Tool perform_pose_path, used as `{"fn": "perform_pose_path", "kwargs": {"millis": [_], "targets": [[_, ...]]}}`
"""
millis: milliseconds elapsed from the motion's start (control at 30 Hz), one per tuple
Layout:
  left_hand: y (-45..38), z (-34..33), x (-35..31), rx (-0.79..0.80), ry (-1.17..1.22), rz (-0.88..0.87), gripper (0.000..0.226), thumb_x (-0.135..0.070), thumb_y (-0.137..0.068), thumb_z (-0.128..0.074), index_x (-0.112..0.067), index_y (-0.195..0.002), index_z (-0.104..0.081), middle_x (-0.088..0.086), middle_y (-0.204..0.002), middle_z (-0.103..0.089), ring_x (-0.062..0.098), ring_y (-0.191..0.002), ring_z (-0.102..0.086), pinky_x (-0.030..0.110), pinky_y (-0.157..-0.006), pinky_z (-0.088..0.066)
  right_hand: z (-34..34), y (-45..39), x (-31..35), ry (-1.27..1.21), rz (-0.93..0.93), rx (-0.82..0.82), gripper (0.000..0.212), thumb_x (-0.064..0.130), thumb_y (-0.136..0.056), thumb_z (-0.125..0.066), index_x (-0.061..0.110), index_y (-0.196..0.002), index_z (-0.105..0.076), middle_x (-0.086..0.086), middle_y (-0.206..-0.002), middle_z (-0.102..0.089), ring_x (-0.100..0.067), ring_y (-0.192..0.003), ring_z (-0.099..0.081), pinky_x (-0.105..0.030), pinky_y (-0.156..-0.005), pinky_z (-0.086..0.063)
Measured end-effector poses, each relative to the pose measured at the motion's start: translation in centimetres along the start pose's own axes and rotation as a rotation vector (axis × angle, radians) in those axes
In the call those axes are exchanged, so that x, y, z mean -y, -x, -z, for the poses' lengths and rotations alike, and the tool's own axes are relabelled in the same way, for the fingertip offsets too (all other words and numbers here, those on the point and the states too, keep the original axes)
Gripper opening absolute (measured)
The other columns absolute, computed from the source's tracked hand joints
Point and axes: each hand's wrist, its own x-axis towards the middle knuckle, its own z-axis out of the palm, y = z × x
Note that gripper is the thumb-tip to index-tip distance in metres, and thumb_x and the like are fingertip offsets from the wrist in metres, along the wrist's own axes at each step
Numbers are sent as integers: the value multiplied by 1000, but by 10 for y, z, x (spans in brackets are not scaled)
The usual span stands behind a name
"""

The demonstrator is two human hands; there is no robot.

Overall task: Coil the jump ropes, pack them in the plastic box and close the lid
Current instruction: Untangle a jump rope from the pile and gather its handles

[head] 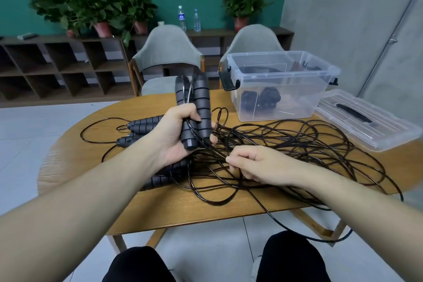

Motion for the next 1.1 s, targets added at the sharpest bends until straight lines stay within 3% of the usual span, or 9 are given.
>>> {"fn": "perform_pose_path", "kwargs": {"millis": [200, 300, 400, 500, 633, 767, 967, 1033, 1100], "targets": [[18, -6, 0, 146, -606, 101, 40, 0, -63, -55, -9, -101, -52, 14, -82, -62, 26, -72, -60, 38, -64, -55, 31, -14, -5, 291, -49, 94, 43, 64, -89, -56, 25, -76, -65, 19, -61, -56, 4, -56, -50, -9, -58, -40], [24, -5, 0, 236, -943, 162, 44, -5, -64, -65, -13, -105, -54, 17, -91, -60, 30, -77, -58, 48, -74, -48, 43, -22, -7, 328, -20, 127, 25, 53, -91, -61, 29, -88, -68, 9, -86, -70, 1, -77, -63, -19, -76, -50], [33, -12, 3, 403, -1341, 135, 49, -13, -70, -67, -14, -115, -51, 18, -100, -60, 18, -81, -55, 33, -73, -47, 44, -27, -1, 461, -10, 181, 19, 22, -94, -62, 23, -75, -63, 1, -80, -68, -10, -72, -59, -28, -71, -50], [40, -20, 10, 522, -1952, 176, 40, -16, -83, -67, -19, -110, -37, 5, -99, -47, 14, -80, -49, 25, -60, -38, 43, -33, 15, 545, -16, 247, 34, 41, -93, -64, 21, -67, -57, 9, -63, -53, -6, -59, -46, -22, -62, -43], [34, -13, 21, 271, -2475, 45, 62, -17, -91, -59, -23, -135, -16, 6, -99, -49, 24, -98, -44, 36, -72, -45, 47, -36, 37, 604, -49, 164, 48, 55, -98, -49, 13, -77, -62, 5, -67, -53, -10, -64, -49, -26, -63, -43], [20, -7, 14, -34, -2414, -38, 67, -21, -87, -58, -15, -139, -16, 1, -83, -50, 26, -88, -54, 39, -71, -54, 37, -29, 53, 535, -58, 56, 46, 50, -103, -39, 19, -77, -59, 7, -67, -54, -7, -65, -51, -24, -60, -39], [6, 0, 1, -229, -2224, -45, 37, -38, -85, -60, -13, -110, -51, 5, -95, -57, 29, -88, -55, 33, -72, -46, 11, -12, 57, 399, 29, -104, 39, 41, -107, -29, 22, -90, -60, 8, -63, -51, -3, -62, -50, -25, -59, -38], [3, 7, -2, -263, -1984, 18, 31, -35, -81, -64, -14, -99, -50, 4, -90, -64, 29, -81, -61, 34, -66, -48, 3, -10, 48, 350, 71, -147, 35, 39, -107, -30, 25, -91, -57, 10, -59, -48, -1, -58, -48, -21, -56, -31], [1, 13, -1, -230, -1514, 40, 23, -23, -78, -66, -11, -93, -53, 12, -78, -71, 32, -64, -67, 40, -58, -54, -8, -6, 38, 284, 126, -153, 30, 38, -107, -30, 28, -91, -54, 10, -57, -47, -2, -55, -46, -20, -55, -30]]}}
